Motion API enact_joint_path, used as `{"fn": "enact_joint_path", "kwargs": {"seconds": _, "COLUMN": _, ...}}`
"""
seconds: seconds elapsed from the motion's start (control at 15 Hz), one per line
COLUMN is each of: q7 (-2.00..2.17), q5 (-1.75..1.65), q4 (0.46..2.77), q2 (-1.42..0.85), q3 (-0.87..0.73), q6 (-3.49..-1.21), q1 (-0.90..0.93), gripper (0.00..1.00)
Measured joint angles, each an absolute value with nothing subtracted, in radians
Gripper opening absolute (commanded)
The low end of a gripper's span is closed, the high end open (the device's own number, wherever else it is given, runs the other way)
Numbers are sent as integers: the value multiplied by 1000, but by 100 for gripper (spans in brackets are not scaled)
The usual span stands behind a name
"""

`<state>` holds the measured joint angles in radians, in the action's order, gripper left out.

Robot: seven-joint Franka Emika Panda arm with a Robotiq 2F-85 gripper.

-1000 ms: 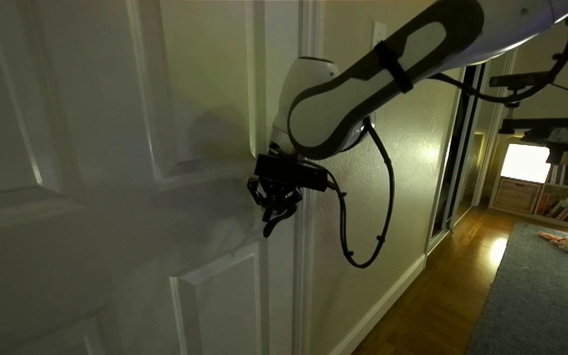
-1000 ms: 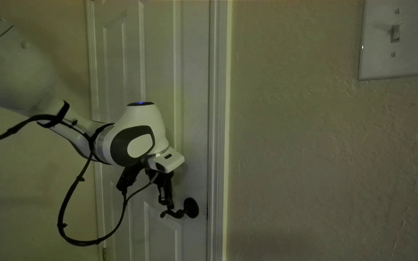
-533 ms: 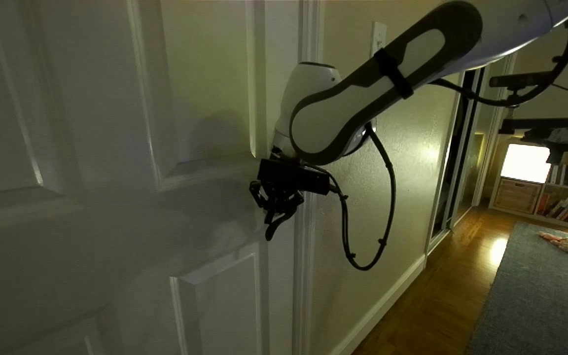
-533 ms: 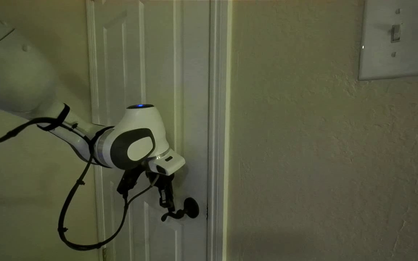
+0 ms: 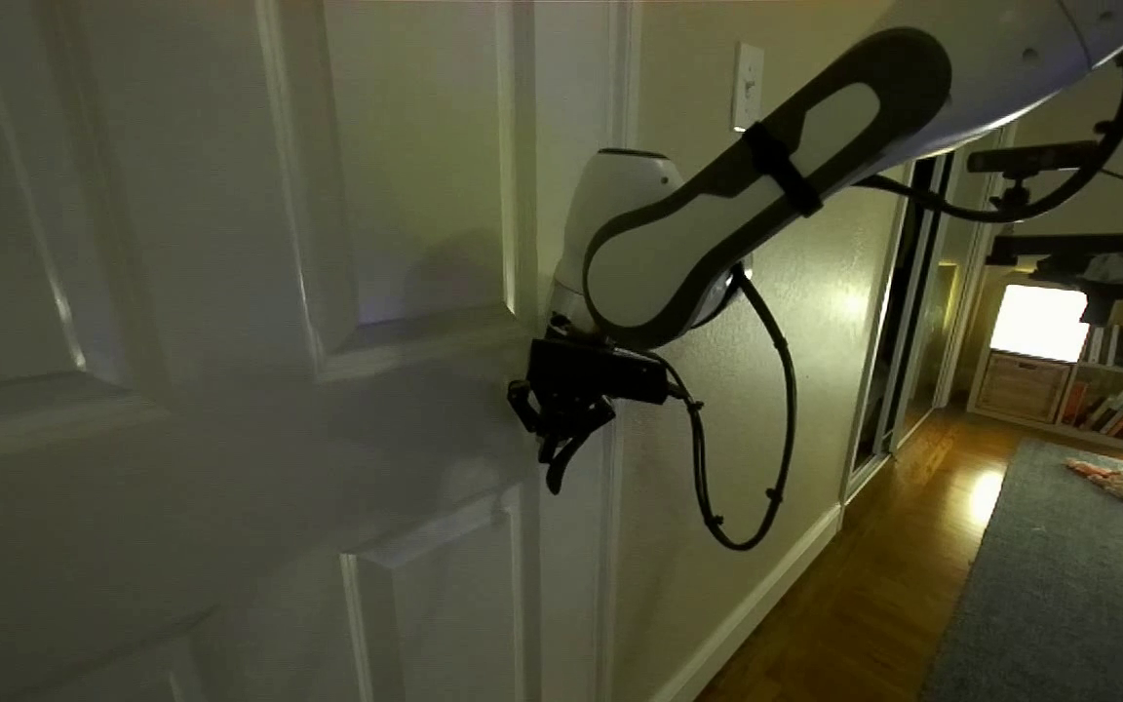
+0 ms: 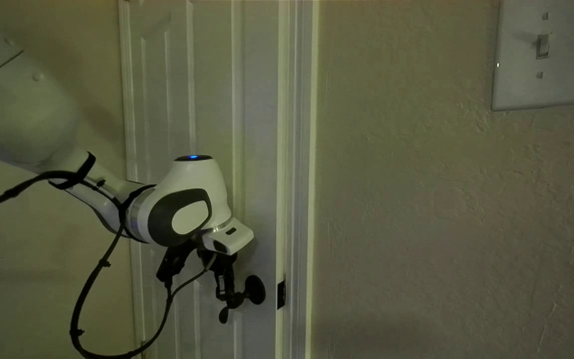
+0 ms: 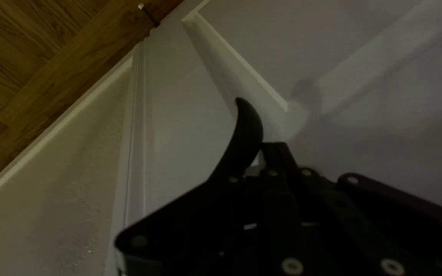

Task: Open the door

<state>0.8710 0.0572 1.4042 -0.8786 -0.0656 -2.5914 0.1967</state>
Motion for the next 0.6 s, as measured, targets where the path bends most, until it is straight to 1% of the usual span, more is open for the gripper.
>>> {"fn": "enact_joint_path", "kwargs": {"seconds": 0.27, "q7": 866, "q5": 59, "q4": 1502, "q2": -837, "q3": -52, "q6": -2586, "q1": 211, "gripper": 2}}
{"fn": "enact_joint_path", "kwargs": {"seconds": 0.6, "q7": 822, "q5": 60, "q4": 1671, "q2": -719, "q3": -20, "q6": -2583, "q1": 222, "gripper": 1}}
